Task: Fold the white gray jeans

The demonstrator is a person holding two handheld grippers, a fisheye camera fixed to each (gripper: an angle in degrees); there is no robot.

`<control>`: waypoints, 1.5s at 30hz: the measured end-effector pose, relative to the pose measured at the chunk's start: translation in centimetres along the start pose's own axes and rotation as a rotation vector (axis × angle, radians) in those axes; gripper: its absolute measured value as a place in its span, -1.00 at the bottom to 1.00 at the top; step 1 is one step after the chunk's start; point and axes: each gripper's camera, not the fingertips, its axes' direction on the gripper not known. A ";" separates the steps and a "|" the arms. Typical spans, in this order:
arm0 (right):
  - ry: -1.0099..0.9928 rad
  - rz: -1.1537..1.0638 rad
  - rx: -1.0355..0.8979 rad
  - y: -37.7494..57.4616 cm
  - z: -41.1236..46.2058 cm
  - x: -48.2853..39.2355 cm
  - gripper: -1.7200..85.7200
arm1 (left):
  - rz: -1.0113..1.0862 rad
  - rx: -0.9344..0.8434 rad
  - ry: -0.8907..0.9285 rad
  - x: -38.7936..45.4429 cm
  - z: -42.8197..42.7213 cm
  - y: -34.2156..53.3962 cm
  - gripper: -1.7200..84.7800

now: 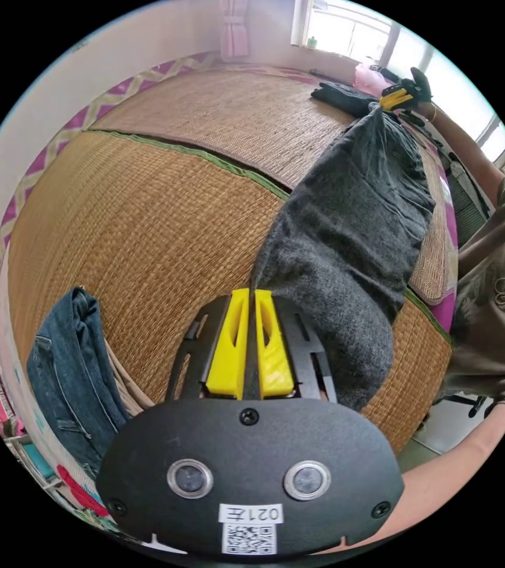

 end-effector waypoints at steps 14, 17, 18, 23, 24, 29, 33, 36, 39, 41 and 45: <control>0.043 0.020 0.259 21.2 -9.6 -25.6 -0.98 | 0.056 0.543 -0.254 32.4 -21.7 30.7 -0.98; -0.004 0.077 0.197 24.2 -6.4 -30.7 -0.98 | -0.041 0.521 -0.220 37.2 -18.7 36.7 -0.98; -0.016 0.096 0.188 24.7 -5.4 -31.5 -0.98 | -0.109 0.506 -0.185 37.8 -16.3 38.9 -0.98; -0.078 0.264 0.084 27.7 3.7 -34.0 -0.97 | -0.450 0.621 0.078 34.9 -8.3 48.1 -0.98; -0.084 0.267 0.090 27.8 3.4 -33.9 -0.97 | -0.484 0.674 0.177 33.7 -8.7 50.3 -0.98; -0.040 0.276 0.364 29.0 -3.9 -32.1 -0.98 | -0.626 0.864 -0.014 31.4 -16.1 56.9 -0.96; 0.127 0.359 0.382 27.4 -3.4 -29.1 -0.98 | -0.746 0.384 -0.136 23.9 -13.6 52.8 -0.94; 0.227 0.450 0.166 25.0 1.7 -26.3 -0.98 | -0.819 0.348 -0.188 20.4 -12.3 53.9 -0.98; 0.187 0.533 -0.012 24.2 6.9 -24.7 -0.98 | -0.839 0.370 -0.117 17.2 -12.6 55.5 -0.98; 0.216 0.518 0.000 23.6 7.6 -25.7 -0.98 | -0.852 0.373 -0.069 15.8 -12.6 56.2 -0.98; 0.151 0.587 -0.039 21.8 7.7 -25.2 -0.98 | -0.858 0.361 -0.029 14.8 -12.9 56.7 -0.98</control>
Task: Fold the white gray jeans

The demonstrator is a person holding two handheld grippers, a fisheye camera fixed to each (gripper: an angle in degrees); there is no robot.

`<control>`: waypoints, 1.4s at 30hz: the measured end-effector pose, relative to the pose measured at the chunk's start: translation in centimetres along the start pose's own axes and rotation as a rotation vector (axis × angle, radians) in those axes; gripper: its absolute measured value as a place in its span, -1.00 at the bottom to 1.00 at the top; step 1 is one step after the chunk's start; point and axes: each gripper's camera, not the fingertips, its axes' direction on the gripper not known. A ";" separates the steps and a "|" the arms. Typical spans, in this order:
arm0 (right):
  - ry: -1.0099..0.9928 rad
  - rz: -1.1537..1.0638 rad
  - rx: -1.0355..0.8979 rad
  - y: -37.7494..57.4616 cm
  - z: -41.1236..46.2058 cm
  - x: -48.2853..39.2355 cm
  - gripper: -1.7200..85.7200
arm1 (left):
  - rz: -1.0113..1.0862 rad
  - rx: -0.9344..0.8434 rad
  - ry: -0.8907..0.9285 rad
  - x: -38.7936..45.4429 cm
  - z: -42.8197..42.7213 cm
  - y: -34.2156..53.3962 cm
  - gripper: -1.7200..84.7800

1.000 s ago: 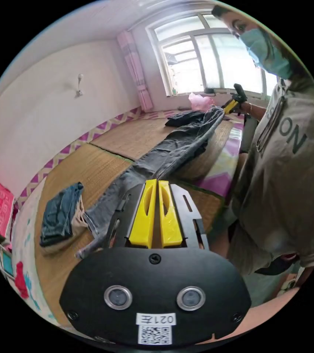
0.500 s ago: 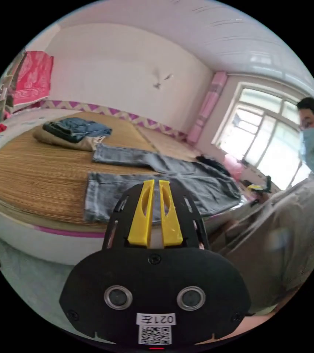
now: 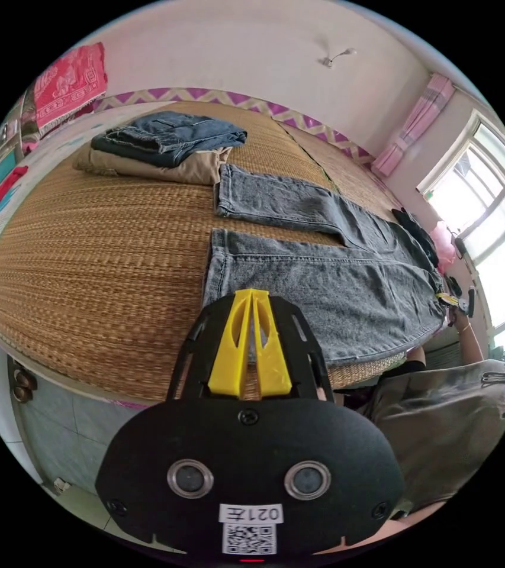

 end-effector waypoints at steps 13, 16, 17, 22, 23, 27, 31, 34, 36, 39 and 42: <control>0.189 0.027 -0.169 -6.1 3.1 0.4 -0.98 | 0.220 0.025 -0.030 11.7 1.8 0.5 -0.98; 0.293 -0.065 -0.257 -7.4 4.7 -2.4 -0.98 | 0.203 0.041 -0.034 11.6 2.3 2.7 -0.98; 0.331 -0.084 -0.277 -7.8 5.1 -3.3 -0.98 | 0.198 0.047 -0.029 11.5 2.1 3.1 -0.98; 0.241 -0.050 -0.100 -6.7 2.5 -6.9 -0.98 | 0.184 0.056 -0.041 12.1 1.1 6.1 -0.98; 0.136 -0.067 -0.110 -5.6 3.1 -8.0 -0.98 | 0.182 0.064 -0.043 12.1 1.1 6.6 -0.98; 0.173 -0.051 -0.097 -1.4 6.1 -9.6 -0.98 | 0.177 0.142 -0.056 12.2 0.7 10.0 -0.98; 0.072 0.043 -0.086 0.3 7.6 -8.1 -0.97 | 0.143 0.147 -0.021 11.1 0.2 12.0 -0.98; 0.101 0.013 -0.068 1.4 9.0 -8.8 -0.97 | 0.080 0.139 0.060 9.5 -0.8 14.2 -0.98; 0.158 0.007 -0.012 2.9 9.3 -10.1 -0.97 | 0.076 0.165 0.183 8.7 -2.0 16.3 -0.98; -0.020 0.207 0.168 7.5 7.8 -9.5 -0.96 | 0.042 0.293 0.306 7.8 -5.3 21.7 -0.96; -0.107 0.494 0.301 14.1 7.3 -8.6 -0.90 | -0.041 0.386 0.353 6.1 -8.1 27.5 -0.88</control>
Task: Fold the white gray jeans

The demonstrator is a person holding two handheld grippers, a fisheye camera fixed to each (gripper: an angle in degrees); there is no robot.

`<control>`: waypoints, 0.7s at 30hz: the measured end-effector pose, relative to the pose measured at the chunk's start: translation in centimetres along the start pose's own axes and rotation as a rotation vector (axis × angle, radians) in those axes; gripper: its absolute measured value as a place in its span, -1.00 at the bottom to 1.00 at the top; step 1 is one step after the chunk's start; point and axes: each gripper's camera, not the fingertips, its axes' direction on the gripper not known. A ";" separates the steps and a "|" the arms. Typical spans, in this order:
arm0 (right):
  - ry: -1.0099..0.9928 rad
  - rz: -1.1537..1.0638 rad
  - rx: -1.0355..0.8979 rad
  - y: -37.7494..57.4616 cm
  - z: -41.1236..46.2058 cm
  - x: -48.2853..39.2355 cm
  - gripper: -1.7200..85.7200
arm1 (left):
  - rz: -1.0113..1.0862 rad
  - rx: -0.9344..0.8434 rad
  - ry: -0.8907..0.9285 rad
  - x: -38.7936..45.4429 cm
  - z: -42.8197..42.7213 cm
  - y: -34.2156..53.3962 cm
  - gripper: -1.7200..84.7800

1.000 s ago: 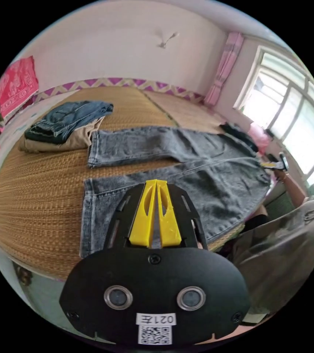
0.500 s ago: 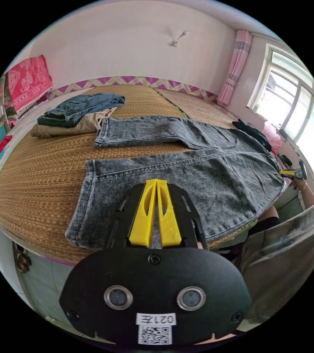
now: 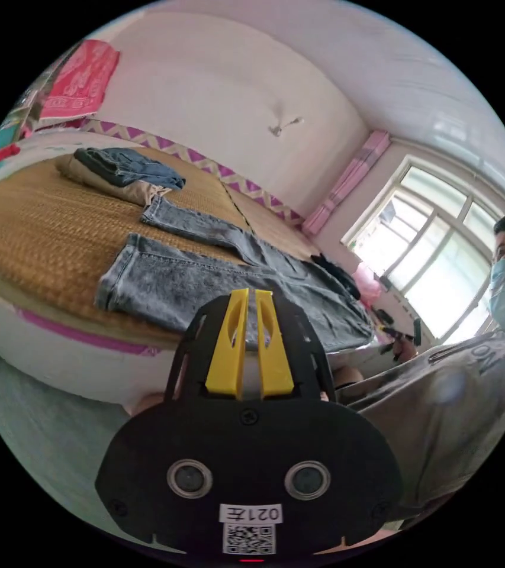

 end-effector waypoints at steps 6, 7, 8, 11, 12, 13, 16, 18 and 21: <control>-0.120 0.384 0.068 9.7 0.5 5.9 -0.80 | -0.250 0.136 0.041 -4.3 -6.6 7.7 -0.80; -0.169 0.428 0.074 10.8 1.3 6.8 -0.79 | -0.287 0.155 0.051 -5.2 -7.0 8.7 -0.80; -0.230 0.462 0.086 11.7 2.1 7.6 -0.78 | -0.298 0.158 0.054 -5.6 -7.0 9.0 -0.79; -0.377 0.558 0.111 13.0 4.7 9.4 -0.75 | -0.341 0.140 0.061 -7.3 -6.0 9.7 -0.77; -0.407 0.584 0.112 13.2 5.4 9.9 -0.75 | -0.381 0.141 0.074 -8.1 -5.4 10.0 -0.76; -0.459 0.637 0.113 13.6 6.7 10.7 -0.74 | -0.422 0.151 0.104 -9.0 -4.8 10.3 -0.76; -0.527 0.750 0.119 14.9 9.5 12.1 -0.75 | -0.532 0.156 0.119 -10.9 -3.3 11.3 -0.74; -0.510 0.770 0.123 15.4 10.2 12.4 -0.75 | -0.568 0.137 0.095 -11.4 -2.5 11.7 -0.71; -0.511 0.785 0.120 16.0 10.8 12.6 -0.74 | -0.577 0.125 0.065 -11.2 -2.0 11.8 -0.67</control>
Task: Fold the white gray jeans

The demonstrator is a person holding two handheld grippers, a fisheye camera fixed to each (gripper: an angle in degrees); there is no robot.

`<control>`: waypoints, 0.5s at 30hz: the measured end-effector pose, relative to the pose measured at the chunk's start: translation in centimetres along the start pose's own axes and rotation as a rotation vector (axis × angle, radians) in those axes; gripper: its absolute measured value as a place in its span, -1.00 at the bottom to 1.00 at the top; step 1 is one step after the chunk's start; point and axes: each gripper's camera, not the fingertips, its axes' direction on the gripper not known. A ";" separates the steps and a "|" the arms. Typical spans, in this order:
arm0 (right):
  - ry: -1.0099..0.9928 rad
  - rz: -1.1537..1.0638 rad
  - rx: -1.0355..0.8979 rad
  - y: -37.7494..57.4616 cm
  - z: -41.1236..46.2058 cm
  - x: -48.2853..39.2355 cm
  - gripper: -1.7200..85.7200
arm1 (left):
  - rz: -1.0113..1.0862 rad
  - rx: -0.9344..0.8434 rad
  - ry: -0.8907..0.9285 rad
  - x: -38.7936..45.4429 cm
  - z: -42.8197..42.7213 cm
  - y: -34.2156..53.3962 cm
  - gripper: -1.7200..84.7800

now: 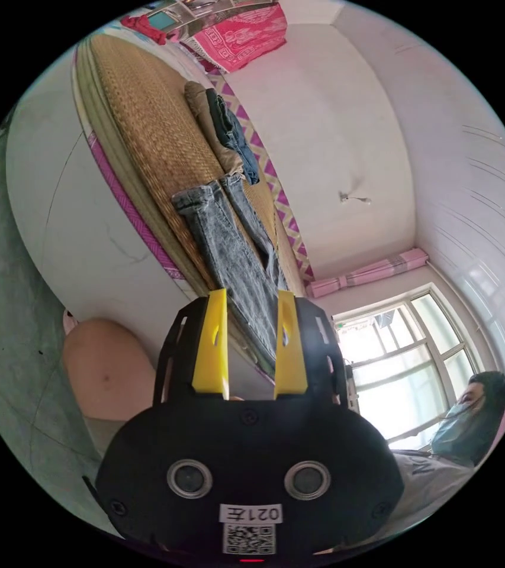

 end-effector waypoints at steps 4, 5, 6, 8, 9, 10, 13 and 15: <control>0.071 -0.026 0.029 0.6 -0.9 0.7 -0.73 | -0.005 -0.024 -0.022 -0.2 0.5 0.3 -0.65; 0.098 -0.042 0.047 0.6 -1.1 0.9 -0.74 | -0.011 -0.026 -0.019 -0.5 0.6 0.3 -0.65; 0.105 -0.048 0.053 0.6 -1.1 1.0 -0.75 | -0.024 -0.028 -0.016 -1.0 0.9 0.4 -0.65; 0.094 -0.052 0.049 0.5 -0.3 1.6 -0.75 | -0.031 -0.031 -0.023 -1.6 1.5 0.4 -0.65; 0.085 -0.050 0.040 0.4 0.0 1.8 -0.75 | -0.033 -0.027 -0.027 -1.9 2.0 0.3 -0.65; 0.070 -0.049 0.022 0.1 0.7 1.9 -0.74 | -0.034 -0.025 -0.020 -2.1 2.6 0.1 -0.66; 0.060 -0.045 0.000 -0.5 1.7 2.1 -0.73 | -0.031 -0.019 -0.035 -2.1 3.9 -0.5 -0.66; 0.056 -0.042 -0.007 -0.8 2.0 2.3 -0.73 | -0.033 -0.022 -0.038 -2.1 4.8 -0.8 -0.67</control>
